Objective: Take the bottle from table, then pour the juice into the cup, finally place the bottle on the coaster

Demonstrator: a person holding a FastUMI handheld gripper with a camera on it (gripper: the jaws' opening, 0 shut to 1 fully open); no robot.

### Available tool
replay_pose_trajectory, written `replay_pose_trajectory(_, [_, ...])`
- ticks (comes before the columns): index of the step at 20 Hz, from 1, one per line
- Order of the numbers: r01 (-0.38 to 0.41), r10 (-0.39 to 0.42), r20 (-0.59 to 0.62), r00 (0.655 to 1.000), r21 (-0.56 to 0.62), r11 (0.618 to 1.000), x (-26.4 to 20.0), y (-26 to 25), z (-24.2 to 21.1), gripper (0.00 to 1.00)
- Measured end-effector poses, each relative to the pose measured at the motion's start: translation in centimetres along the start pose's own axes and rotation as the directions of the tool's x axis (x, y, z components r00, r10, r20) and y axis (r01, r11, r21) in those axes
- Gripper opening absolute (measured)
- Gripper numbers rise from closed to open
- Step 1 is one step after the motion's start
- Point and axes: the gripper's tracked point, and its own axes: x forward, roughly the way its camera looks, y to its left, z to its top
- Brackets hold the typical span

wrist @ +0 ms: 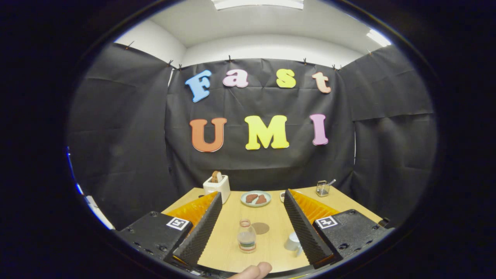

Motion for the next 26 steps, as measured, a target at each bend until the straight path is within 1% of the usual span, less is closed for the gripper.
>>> replay_pose_trajectory(3, [-0.001, 0.001, -0.006, 1.0, -0.003, 1.0, 0.3, 0.1, -0.7, 1.0])
replay_pose_trajectory(8, [0.015, -0.015, -0.019, 1.0, 0.016, 1.0, 1.2, -0.5, -3.2, 1.0])
replay_pose_trajectory(14, [0.025, -0.025, -0.02, 1.0, 0.0, 1.0, 2.3, -0.9, -5.9, 1.0])
replay_pose_trajectory(21, [0.04, -0.041, -0.021, 0.999, -0.035, 0.999, 4.2, -1.0, -10.4, 1.0])
replay_pose_trajectory(26, [0.033, -0.035, -0.061, 0.998, -0.041, 0.999, 6.3, -0.5, -15.7, 1.0])
